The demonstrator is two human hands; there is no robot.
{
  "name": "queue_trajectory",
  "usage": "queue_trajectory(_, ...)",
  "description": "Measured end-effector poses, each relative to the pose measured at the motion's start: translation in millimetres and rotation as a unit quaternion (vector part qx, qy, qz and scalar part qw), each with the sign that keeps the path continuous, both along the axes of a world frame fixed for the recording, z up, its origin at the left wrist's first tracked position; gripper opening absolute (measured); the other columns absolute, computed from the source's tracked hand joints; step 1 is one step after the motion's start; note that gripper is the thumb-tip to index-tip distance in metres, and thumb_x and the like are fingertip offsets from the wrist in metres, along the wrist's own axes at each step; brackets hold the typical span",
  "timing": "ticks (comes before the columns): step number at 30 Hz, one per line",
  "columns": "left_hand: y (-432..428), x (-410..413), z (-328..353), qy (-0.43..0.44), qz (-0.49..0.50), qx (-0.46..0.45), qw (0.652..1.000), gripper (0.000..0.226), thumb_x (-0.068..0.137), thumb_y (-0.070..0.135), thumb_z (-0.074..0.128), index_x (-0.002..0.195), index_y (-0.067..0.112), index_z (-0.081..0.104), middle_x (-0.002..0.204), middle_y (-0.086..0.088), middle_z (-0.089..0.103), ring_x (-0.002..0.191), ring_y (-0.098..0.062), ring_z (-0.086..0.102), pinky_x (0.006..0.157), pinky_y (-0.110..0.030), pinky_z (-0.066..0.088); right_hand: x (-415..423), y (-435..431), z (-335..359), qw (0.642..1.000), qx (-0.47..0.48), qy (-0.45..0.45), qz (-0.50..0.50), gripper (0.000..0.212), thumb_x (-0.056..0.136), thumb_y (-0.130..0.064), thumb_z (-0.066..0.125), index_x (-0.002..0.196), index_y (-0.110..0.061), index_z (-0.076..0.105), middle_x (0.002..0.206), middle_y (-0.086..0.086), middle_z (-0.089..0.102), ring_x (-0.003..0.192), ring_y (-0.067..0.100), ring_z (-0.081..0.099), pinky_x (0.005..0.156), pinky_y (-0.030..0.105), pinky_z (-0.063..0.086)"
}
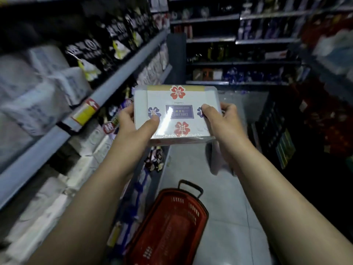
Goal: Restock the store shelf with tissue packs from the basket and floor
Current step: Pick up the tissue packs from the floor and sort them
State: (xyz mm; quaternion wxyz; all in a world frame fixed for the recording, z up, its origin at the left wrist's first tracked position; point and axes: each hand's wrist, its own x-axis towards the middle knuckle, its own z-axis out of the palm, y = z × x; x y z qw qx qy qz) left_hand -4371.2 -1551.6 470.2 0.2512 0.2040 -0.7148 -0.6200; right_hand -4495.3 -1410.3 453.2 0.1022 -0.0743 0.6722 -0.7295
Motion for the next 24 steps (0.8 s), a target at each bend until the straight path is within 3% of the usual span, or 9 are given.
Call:
queue_trajectory(7,-66.5,47.0,69.2,0.049,0.095,-0.067,0.992,0.050,0.092,0.033,0.062,0.133,0.029,0.033,0.115,0.015,0.059,0.082,0.009,0.064,0.059,-0.011,0.048,23.4,-89.5,73.0,0.992,-0.036,0.077,0.095,0.038,0.088,-0.037,0.063,0.113,-0.023,0.038,0.116,0.004,0.060,0.097,0.019,0.066,0.086,0.041,0.056)
queue_trajectory(10,-86.1,60.2,91.8,0.064,0.139,-0.101,0.983,0.061,0.085,0.040,0.067,0.134,0.028,0.033,0.114,0.021,0.056,0.082,0.017,0.061,0.072,-0.016,0.047,27.8,-121.6,95.8,0.986,-0.048,0.087,0.132,0.038,0.089,-0.036,0.062,0.116,-0.023,0.038,0.115,0.003,0.059,0.100,0.022,0.065,0.090,0.047,0.054)
queue_trajectory(12,-97.9,67.3,103.8,0.077,0.175,-0.115,0.975,0.052,0.092,0.031,0.062,0.133,0.027,0.032,0.113,0.022,0.052,0.081,0.018,0.060,0.071,-0.016,0.049,29.1,-140.6,110.7,0.979,-0.065,0.111,0.160,0.036,0.090,-0.036,0.062,0.114,-0.025,0.038,0.111,-0.001,0.057,0.099,0.019,0.064,0.090,0.045,0.054)
queue_trajectory(16,-107.1,78.7,123.7,0.094,0.260,-0.135,0.952,0.063,0.093,0.030,0.060,0.142,0.027,0.020,0.129,0.014,0.049,0.105,-0.001,0.060,0.076,-0.014,0.050,28.6,-176.1,133.0,0.956,-0.094,0.131,0.246,0.032,0.092,-0.033,0.059,0.114,-0.027,0.037,0.108,-0.001,0.059,0.095,0.018,0.066,0.079,0.035,0.057)
queue_trajectory(19,-107.2,90.4,141.4,0.109,0.332,-0.157,0.924,0.051,0.094,0.026,0.058,0.128,0.028,0.021,0.113,0.025,0.046,0.091,0.012,0.060,0.071,-0.008,0.051,33.6,-206.1,154.8,0.933,-0.128,0.145,0.303,0.023,0.092,-0.031,0.061,0.101,-0.030,0.039,0.112,0.003,0.061,0.092,0.016,0.066,0.072,0.030,0.054)
queue_trajectory(22,-104.8,105.7,163.2,0.107,0.385,-0.183,0.898,0.051,0.091,0.032,0.064,0.121,0.032,0.024,0.116,0.018,0.048,0.104,-0.008,0.063,0.089,-0.035,0.056,44.5,-230.8,180.0,0.905,-0.151,0.156,0.365,0.030,0.091,-0.030,0.061,0.110,-0.026,0.038,0.109,0.001,0.060,0.091,0.016,0.066,0.071,0.032,0.055)
queue_trajectory(24,-102.9,118.6,177.1,0.094,0.431,-0.221,0.870,0.052,0.090,0.033,0.065,0.122,0.031,0.024,0.119,0.016,0.048,0.107,-0.012,0.061,0.095,-0.039,0.052,55.6,-244.0,194.8,0.879,-0.187,0.161,0.408,0.034,0.090,-0.029,0.063,0.111,-0.028,0.036,0.111,0.003,0.059,0.095,0.020,0.067,0.081,0.041,0.058)
